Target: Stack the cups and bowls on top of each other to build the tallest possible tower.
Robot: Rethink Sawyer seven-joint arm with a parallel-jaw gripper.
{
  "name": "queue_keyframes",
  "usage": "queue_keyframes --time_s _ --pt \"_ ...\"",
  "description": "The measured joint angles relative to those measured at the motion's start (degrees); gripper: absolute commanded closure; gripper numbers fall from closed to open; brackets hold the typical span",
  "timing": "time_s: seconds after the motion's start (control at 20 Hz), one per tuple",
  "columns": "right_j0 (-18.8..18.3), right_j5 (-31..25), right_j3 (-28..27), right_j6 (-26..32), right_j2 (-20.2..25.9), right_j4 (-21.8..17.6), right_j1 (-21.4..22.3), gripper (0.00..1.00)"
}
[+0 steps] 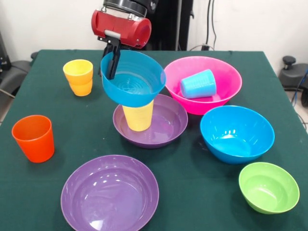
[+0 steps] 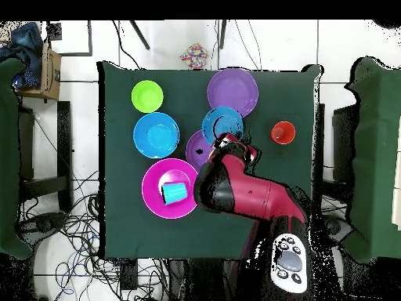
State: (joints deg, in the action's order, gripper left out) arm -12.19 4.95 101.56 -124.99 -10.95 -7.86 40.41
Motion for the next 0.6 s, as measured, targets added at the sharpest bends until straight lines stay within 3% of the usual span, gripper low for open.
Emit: queue_keyframes --time_s 0.6 --pt "-2.69 2.21 2.81 -0.02 2.13 0.11 0.11 1.0"
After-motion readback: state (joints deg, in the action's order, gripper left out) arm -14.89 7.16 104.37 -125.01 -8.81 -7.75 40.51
